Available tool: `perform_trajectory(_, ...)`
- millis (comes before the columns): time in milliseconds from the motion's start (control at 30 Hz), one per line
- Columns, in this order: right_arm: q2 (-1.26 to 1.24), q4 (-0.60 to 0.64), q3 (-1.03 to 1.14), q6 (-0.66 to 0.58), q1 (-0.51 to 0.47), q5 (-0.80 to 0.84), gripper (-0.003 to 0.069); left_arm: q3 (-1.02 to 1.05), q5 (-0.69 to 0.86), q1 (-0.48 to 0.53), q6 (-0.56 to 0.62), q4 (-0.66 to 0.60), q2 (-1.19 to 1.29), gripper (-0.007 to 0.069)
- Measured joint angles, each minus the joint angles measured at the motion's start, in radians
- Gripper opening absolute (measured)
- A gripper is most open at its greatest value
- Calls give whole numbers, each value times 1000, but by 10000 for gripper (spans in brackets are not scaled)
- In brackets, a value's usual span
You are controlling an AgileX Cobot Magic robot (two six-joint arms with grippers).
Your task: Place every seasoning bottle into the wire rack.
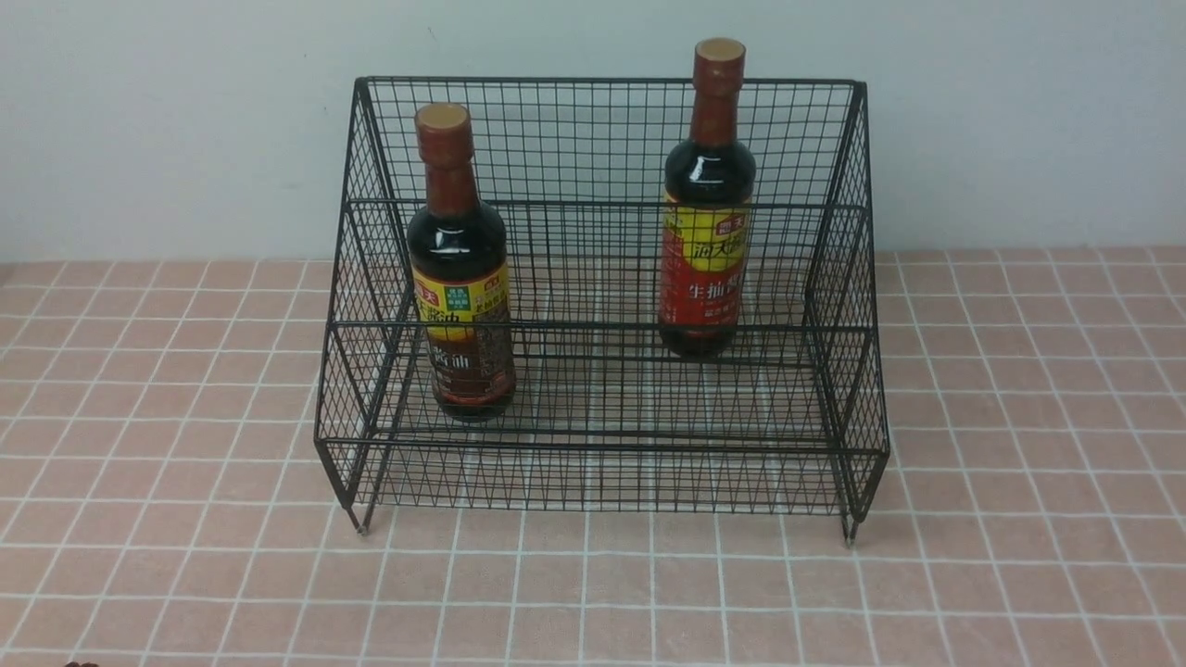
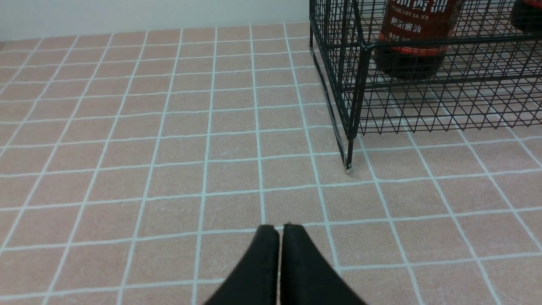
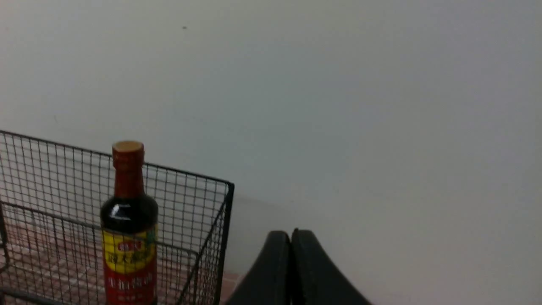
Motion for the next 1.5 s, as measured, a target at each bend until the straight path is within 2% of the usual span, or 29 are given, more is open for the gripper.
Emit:
perform_trajectory(233, -315, -3, 394, -2, -21, -23, -11, 0, 0, 0, 0, 0, 0, -7)
perform_trajectory(433, -445, 22, 570, 4, -22, -36, -11, 0, 0, 0, 0, 0, 0, -7)
perform_trajectory(533, -482, 3, 654, 59, -22, -61, -11, 0, 0, 0, 0, 0, 0, -7)
perform_trajectory(600, -501, -32, 675, 95, -22, -64, -11, 0, 0, 0, 0, 0, 0, -7)
perform_trajectory(700, -546, -175, 738, 226, -22, -73, -11, 0, 0, 0, 0, 0, 0, -7)
perform_trajectory(767, -555, -213, 759, 278, -22, -73, -11, 0, 0, 0, 0, 0, 0, -7)
perform_trajectory(800, -568, -264, 784, 343, -22, -71, -11, 0, 0, 0, 0, 0, 0, -7)
perform_trajectory(900, -581, -293, 788, 418, -22, -73, -11, 0, 0, 0, 0, 0, 0, -7)
perform_trajectory(1500, -584, -297, 788, 443, -22, -72, -11, 0, 0, 0, 0, 0, 0, -7)
